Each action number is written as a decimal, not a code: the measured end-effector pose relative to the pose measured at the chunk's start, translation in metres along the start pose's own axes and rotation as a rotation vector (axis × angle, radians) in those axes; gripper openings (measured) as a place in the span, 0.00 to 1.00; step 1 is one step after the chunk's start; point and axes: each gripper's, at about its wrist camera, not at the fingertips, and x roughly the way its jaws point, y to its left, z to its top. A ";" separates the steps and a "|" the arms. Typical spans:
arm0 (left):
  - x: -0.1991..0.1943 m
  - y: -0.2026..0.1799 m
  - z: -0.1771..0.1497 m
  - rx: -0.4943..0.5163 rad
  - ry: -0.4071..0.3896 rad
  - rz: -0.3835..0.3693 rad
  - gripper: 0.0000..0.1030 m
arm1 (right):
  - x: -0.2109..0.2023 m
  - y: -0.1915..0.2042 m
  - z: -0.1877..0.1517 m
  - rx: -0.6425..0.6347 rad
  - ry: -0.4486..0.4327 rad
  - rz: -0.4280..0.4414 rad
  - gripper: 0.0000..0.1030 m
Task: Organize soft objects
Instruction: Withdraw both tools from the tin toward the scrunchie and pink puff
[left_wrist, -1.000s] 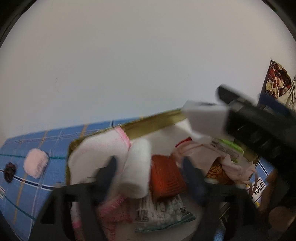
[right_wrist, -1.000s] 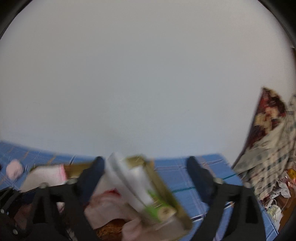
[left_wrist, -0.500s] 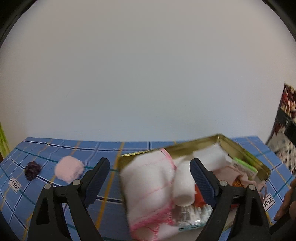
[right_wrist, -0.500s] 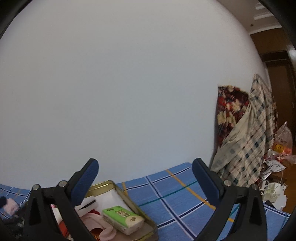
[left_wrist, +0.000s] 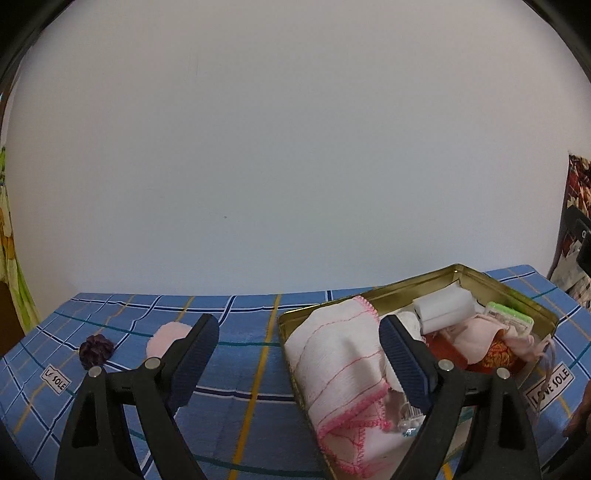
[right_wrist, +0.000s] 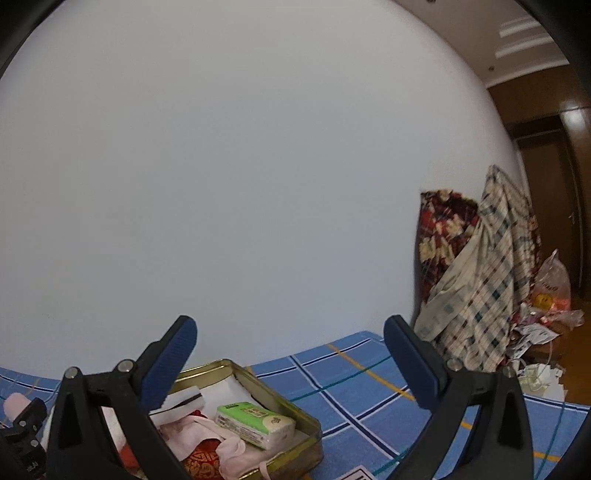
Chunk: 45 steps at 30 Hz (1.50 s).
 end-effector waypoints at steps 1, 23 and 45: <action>-0.001 0.001 -0.001 0.001 0.001 -0.003 0.87 | -0.003 0.002 -0.001 -0.004 -0.014 -0.004 1.00; -0.025 0.032 -0.021 -0.004 0.031 -0.041 0.88 | -0.058 0.012 -0.009 -0.044 0.045 0.063 1.00; -0.021 0.085 -0.033 -0.035 0.104 -0.022 0.88 | -0.080 0.037 -0.017 -0.085 0.117 0.130 1.00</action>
